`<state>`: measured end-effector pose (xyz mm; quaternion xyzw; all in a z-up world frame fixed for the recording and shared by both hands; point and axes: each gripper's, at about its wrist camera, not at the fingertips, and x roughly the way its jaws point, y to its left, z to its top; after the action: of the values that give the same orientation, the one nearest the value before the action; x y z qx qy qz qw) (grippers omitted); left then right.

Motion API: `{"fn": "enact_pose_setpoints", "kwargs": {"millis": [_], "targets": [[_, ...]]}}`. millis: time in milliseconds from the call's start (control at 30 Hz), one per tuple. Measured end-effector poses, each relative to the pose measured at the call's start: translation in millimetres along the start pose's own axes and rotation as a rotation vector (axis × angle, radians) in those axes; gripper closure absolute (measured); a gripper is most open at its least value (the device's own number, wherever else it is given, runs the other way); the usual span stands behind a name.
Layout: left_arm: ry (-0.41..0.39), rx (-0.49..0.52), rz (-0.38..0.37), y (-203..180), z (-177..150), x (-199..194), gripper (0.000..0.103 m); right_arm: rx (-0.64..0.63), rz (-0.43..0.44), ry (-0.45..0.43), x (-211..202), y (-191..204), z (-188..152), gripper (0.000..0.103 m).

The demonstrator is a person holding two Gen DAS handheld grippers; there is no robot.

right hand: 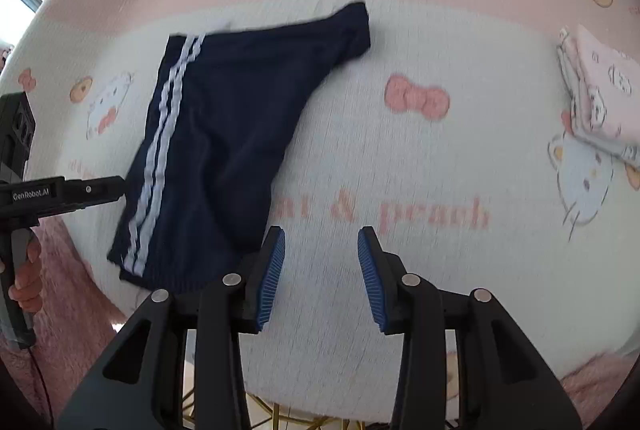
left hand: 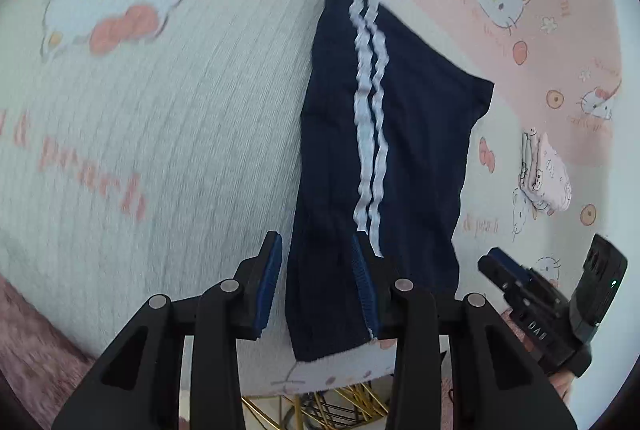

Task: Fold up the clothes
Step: 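Release the shorts with the left gripper and lift both grippers away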

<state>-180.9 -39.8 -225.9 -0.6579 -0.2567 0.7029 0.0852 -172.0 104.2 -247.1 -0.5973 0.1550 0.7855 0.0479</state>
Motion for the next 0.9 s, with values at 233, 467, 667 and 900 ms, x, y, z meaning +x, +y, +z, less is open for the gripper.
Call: {"fn": "enact_pose_setpoints", "kwargs": {"millis": [233, 467, 667, 900], "targets": [[-0.053, 0.125, 0.159, -18, -41, -18, 0.065, -0.071, 0.013, 0.029, 4, 21, -65, 0.064], [-0.064, 0.270, 0.133, -50, -76, -23, 0.065, -0.078, -0.007, -0.047, 5, 33, -63, 0.064], [0.016, 0.349, -0.026, -81, -86, 9, 0.066, -0.140, 0.026, -0.111, -8, 42, -74, 0.095], [0.030, 0.362, -0.030, -97, -84, 34, 0.069, -0.085, 0.090, -0.098, -7, 23, -74, 0.099]]}}
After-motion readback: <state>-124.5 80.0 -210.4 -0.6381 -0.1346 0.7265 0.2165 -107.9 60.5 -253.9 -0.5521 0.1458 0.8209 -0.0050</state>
